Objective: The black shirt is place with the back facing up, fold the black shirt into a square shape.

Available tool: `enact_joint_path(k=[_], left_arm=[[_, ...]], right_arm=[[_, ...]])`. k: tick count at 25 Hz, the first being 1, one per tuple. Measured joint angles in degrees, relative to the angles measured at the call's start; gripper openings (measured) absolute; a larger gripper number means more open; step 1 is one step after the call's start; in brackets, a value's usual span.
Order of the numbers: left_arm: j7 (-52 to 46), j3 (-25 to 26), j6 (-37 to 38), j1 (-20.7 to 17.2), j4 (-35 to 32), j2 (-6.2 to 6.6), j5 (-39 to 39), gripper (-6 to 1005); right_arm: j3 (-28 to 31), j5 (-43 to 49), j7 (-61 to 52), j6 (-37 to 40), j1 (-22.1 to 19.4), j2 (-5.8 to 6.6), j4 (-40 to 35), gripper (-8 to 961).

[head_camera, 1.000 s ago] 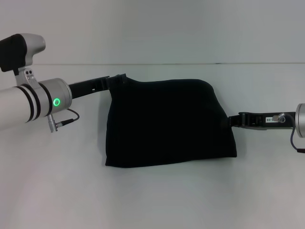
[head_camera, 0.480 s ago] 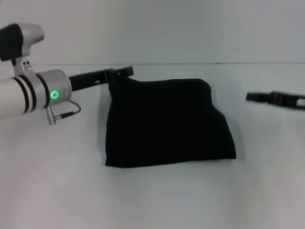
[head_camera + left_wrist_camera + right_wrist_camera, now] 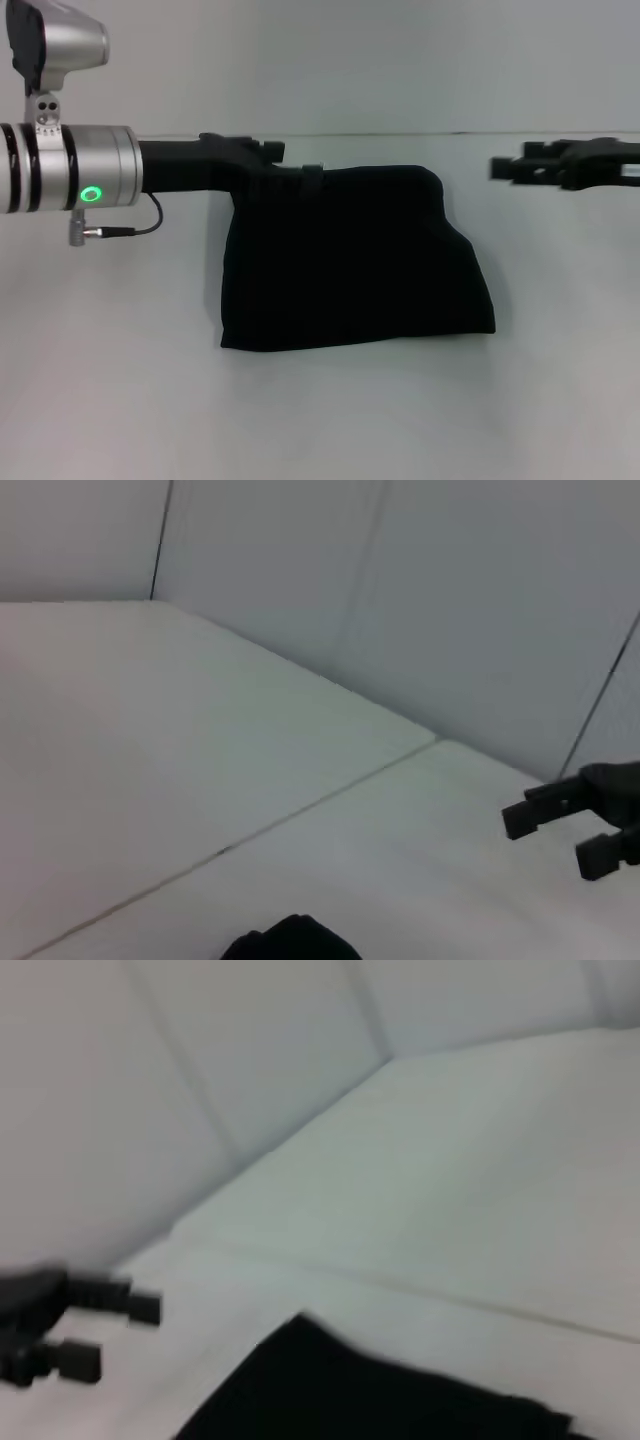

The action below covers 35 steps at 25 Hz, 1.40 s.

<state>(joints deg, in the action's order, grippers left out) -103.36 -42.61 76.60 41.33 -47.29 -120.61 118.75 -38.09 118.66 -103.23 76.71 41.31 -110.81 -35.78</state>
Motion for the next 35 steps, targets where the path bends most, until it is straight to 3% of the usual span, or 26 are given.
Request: enact_joint_path(k=[2, 5, 10, 19, 35], left_arm=[[1.15, -0.12, 0.53, -0.01, -1.00, 0.08, 1.05, 762], [3.36, -0.14, 0.62, -0.45, -2.28, -0.10, 2.12, 760], [5.10, -0.35, 0.73, -0.70, -2.82, -0.29, 4.04, 756], [5.35, -1.70, 0.73, -0.42, -2.86, -0.51, 7.94, 756], [5.34, -1.77, 0.98, -0.41, -2.90, -0.51, 8.23, 755]], right_arm=[[-2.50, 1.65, 0.03, -0.33, 1.53, -0.38, -0.46, 596], [-4.74, 4.22, -0.66, -1.03, 3.44, -1.34, -1.24, 830], [-5.54, 7.04, -1.10, -1.74, 5.33, -2.43, -1.52, 940], [-5.61, 8.28, -1.10, -2.01, 5.62, -3.24, -2.01, 940], [-5.68, 8.44, -1.18, -1.98, 5.65, -3.36, -2.01, 940]])
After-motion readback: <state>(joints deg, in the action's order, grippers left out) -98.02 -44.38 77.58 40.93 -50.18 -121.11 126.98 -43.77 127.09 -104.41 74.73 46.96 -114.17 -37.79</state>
